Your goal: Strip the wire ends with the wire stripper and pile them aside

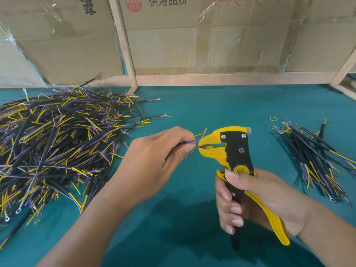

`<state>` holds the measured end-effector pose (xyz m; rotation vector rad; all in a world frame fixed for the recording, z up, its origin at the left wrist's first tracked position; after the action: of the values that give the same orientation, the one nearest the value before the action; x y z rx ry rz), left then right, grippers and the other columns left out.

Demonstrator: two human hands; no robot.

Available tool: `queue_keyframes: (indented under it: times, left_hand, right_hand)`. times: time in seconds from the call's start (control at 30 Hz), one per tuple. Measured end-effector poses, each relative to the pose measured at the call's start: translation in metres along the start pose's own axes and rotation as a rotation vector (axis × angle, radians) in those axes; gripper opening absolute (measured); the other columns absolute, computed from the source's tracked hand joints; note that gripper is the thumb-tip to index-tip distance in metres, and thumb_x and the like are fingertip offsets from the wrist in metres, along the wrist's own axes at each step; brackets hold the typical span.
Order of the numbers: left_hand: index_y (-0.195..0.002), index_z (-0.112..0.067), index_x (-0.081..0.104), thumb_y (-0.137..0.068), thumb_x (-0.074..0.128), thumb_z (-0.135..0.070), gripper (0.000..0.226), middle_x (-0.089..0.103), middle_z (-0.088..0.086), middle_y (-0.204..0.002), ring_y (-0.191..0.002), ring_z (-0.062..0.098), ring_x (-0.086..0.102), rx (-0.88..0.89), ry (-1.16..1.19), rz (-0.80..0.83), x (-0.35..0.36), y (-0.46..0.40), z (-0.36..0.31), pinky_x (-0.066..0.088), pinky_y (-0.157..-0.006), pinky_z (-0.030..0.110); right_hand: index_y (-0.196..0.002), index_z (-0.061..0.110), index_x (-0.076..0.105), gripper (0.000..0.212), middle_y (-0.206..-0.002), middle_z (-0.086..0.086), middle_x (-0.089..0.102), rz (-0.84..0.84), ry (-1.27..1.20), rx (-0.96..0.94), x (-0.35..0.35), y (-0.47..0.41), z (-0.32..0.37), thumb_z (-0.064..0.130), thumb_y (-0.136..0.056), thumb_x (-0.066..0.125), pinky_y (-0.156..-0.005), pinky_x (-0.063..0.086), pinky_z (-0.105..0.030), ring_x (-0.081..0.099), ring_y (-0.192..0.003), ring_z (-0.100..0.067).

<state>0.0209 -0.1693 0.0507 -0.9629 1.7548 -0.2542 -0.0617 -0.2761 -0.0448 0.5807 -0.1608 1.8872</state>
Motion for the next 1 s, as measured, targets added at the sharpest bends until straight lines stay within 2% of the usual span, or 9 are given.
queue_keyframes:
  times: [0.17, 0.47, 0.67, 0.83, 1.0]
  left_hand:
    - [-0.099, -0.03, 0.054, -0.101, 0.048, -0.034, 0.008, 0.052, -0.012, -0.084, -0.063, 0.0, 0.042, -0.003, -0.006, 0.008, 0.001, 0.0, 0.0, 0.03, -0.057, 0.012]
    - [-0.101, -0.026, 0.055, -0.101, 0.051, -0.033, 0.007, 0.055, -0.008, -0.077, -0.063, 0.008, 0.045, -0.005, 0.039, 0.007, 0.0, 0.001, 0.001, 0.032, -0.057, 0.013]
    - [-0.098, -0.015, 0.062, -0.1, 0.053, -0.02, 0.01, 0.05, -0.014, -0.074, -0.06, -0.007, 0.041, 0.002, 0.034, 0.052, 0.006, 0.002, 0.001, 0.028, -0.058, 0.002]
    - [-0.097, -0.016, 0.061, -0.101, 0.052, -0.023, 0.012, 0.052, -0.01, -0.079, -0.06, -0.004, 0.04, -0.013, 0.013, 0.053, 0.006, 0.001, 0.007, 0.028, -0.057, 0.005]
    - [-0.099, -0.02, 0.059, -0.103, 0.049, -0.03, 0.014, 0.053, -0.009, -0.079, -0.062, -0.002, 0.041, 0.019, 0.022, 0.069, 0.006, 0.001, 0.007, 0.03, -0.059, 0.006]
  right_hand:
    - [-0.075, 0.005, 0.056, 0.044, -0.063, -0.009, 0.041, 0.002, -0.01, 0.011, 0.002, 0.0, 0.0, 0.043, -0.088, 0.074, -0.063, 0.047, -0.041, 0.046, -0.053, -0.024]
    - [-0.071, 0.009, 0.054, 0.051, -0.058, -0.004, 0.036, -0.025, -0.014, 0.018, 0.005, 0.003, 0.002, 0.051, -0.08, 0.08, -0.054, 0.043, -0.033, 0.038, -0.048, -0.019]
    - [-0.064, 0.013, 0.05, 0.06, -0.05, 0.001, 0.03, -0.183, 0.01, 0.024, -0.01, 0.002, 0.006, 0.061, -0.065, 0.086, -0.041, 0.034, -0.02, 0.029, -0.035, -0.011]
    - [-0.064, 0.014, 0.05, 0.059, -0.051, 0.001, 0.029, -0.189, 0.03, 0.028, -0.01, 0.002, 0.006, 0.061, -0.066, 0.086, -0.041, 0.033, -0.02, 0.028, -0.036, -0.012]
    - [-0.066, 0.014, 0.052, 0.055, -0.051, 0.002, 0.032, -0.113, 0.001, 0.013, -0.007, 0.003, 0.01, 0.058, -0.07, 0.084, -0.04, 0.035, -0.019, 0.031, -0.036, -0.01]
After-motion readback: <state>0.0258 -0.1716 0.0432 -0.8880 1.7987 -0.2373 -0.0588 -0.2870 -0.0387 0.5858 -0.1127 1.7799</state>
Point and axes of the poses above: each hand's wrist, its own y-axis away from the middle knuckle, its own x-axis out of the palm, z = x × y, the point moved 9 cm from there along -y, towards the middle knuckle
